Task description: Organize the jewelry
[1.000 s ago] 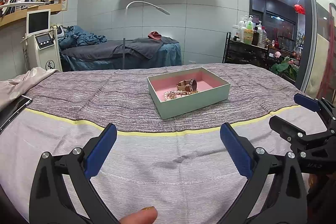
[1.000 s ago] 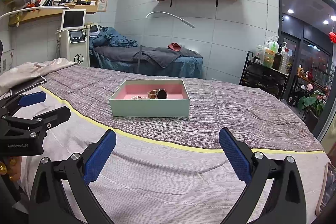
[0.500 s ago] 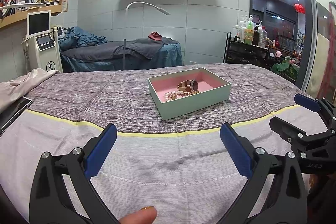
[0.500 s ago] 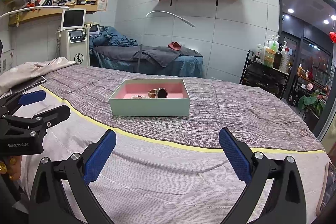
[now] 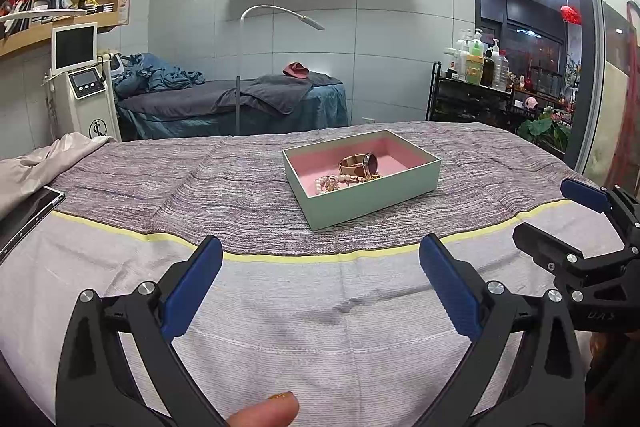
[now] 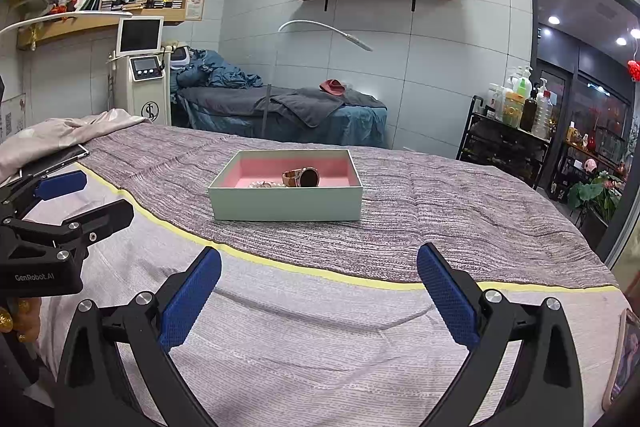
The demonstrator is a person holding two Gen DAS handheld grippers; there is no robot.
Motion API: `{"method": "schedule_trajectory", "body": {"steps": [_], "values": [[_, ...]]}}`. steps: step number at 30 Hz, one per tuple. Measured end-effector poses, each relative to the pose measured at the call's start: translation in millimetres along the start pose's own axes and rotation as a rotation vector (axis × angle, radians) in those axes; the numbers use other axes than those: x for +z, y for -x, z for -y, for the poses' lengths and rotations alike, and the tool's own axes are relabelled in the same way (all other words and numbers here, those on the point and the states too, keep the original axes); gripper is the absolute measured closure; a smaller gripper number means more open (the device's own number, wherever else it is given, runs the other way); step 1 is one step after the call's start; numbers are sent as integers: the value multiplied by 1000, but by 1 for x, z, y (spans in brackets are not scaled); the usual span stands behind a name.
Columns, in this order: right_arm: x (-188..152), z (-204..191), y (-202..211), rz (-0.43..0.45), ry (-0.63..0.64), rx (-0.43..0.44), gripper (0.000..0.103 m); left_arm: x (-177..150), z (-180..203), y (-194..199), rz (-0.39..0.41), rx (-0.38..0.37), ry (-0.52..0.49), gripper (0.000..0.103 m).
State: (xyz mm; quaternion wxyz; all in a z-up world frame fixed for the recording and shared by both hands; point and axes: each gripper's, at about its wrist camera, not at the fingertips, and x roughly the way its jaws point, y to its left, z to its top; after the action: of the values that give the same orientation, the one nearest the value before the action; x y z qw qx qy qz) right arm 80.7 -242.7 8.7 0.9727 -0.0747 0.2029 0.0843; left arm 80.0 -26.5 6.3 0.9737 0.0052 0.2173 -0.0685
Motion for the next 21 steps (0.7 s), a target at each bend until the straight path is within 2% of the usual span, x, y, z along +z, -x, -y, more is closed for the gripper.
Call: {"method": "schedule_trajectory", "body": {"steps": [10, 21], "values": [[0, 0, 0, 0, 0, 1, 7, 0, -1, 0, 4, -25, 17, 6], [-2, -1, -1, -4, 0, 2, 7, 0, -1, 2, 0, -3, 12, 6]]}}
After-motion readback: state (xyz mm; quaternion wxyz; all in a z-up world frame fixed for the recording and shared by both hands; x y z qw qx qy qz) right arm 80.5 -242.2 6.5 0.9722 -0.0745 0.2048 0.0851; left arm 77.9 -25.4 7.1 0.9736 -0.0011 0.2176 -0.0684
